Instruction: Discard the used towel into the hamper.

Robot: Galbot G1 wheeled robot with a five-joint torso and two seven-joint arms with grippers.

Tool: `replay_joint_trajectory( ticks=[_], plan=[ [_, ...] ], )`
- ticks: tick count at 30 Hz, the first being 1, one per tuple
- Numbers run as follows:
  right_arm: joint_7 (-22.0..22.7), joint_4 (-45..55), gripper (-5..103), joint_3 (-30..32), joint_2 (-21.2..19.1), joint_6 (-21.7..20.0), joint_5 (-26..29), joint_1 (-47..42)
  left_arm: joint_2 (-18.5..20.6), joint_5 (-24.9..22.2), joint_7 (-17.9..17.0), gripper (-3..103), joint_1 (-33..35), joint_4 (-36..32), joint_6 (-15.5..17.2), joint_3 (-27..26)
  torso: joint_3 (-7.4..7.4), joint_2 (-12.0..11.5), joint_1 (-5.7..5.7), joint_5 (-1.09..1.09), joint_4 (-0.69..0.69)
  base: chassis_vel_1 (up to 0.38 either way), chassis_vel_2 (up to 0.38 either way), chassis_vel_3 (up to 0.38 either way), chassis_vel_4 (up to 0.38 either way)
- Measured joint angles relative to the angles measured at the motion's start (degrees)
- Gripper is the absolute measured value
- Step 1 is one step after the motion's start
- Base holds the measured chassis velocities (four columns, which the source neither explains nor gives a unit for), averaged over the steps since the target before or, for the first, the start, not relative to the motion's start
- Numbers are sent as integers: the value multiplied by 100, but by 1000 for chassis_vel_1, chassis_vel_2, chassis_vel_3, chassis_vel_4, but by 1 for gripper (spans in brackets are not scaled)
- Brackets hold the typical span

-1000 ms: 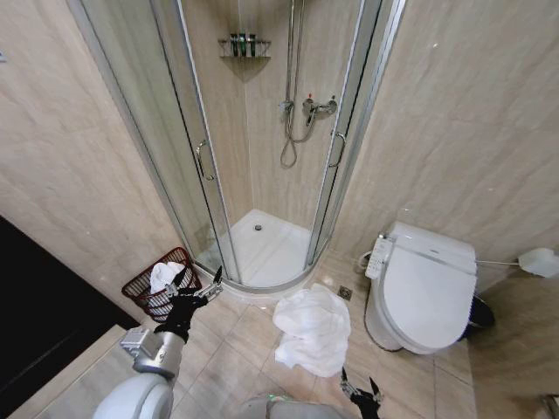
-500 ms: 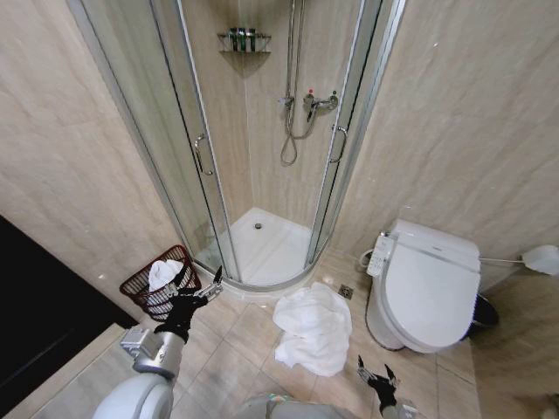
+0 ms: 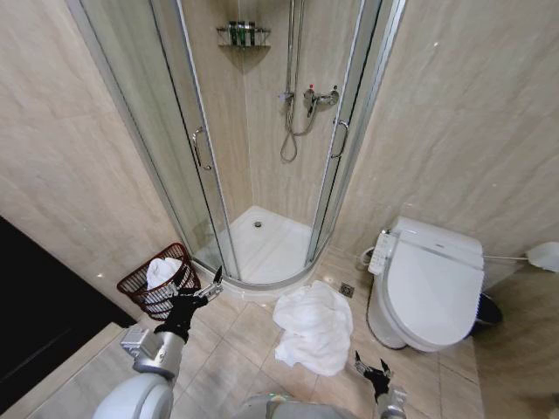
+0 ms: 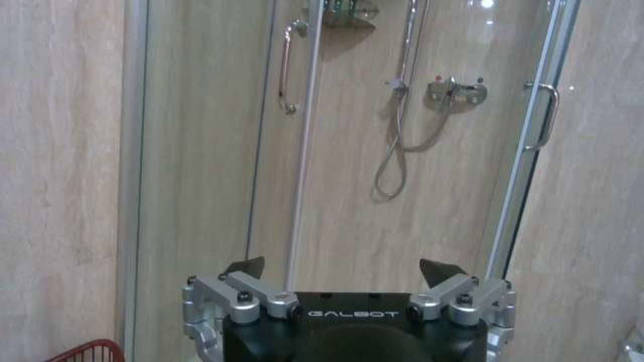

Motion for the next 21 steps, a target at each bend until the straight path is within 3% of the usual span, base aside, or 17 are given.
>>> replay_joint_trajectory(
  ticks=[3, 7, 10, 11, 14, 17, 19, 21],
  plan=[
    [-43, -215, 100, -10, -28, 83, -37, 124, 0, 0, 0, 100, 0, 0, 0, 0, -46, -85, -38, 0, 0, 0, 0, 0, 0],
    [-61, -697, 100, -2, -81, 578, -349, 371, 0, 0, 0, 100, 0, 0, 0, 0, -110, -199, -88, 0, 0, 0, 0, 0, 0],
    [-183, -1175, 100, 18, -129, 1125, -657, 589, 0, 0, 0, 100, 0, 0, 0, 0, -177, -320, -145, -1, 0, 0, 0, 0, 0],
    [-183, -1175, 100, 18, -129, 1125, -657, 589, 0, 0, 0, 100, 0, 0, 0, 0, -177, -320, -145, -1, 0, 0, 0, 0, 0],
    [-295, -1847, 100, 86, -116, 1925, -1121, 944, 0, 0, 0, 100, 0, 0, 0, 0, -242, -440, -198, 0, 1, 0, 0, 0, 0],
    [-294, -2041, 100, 111, -108, 2191, -1414, 1048, 0, 0, 0, 100, 0, 0, 0, 0, -264, -481, -217, 0, 1, 0, 0, 0, 0],
    [-299, -2276, 100, 129, -117, 2607, -1831, 1179, 0, 0, 0, 100, 0, 0, 0, 0, -315, -574, -258, 0, 1, 0, 0, 0, 0],
    [-300, -2312, 100, 136, -119, 2679, -1909, 1202, 0, 0, 0, 100, 0, 0, 0, 0, -329, -598, -269, -1, 0, 0, 0, 0, 0]
  ],
)
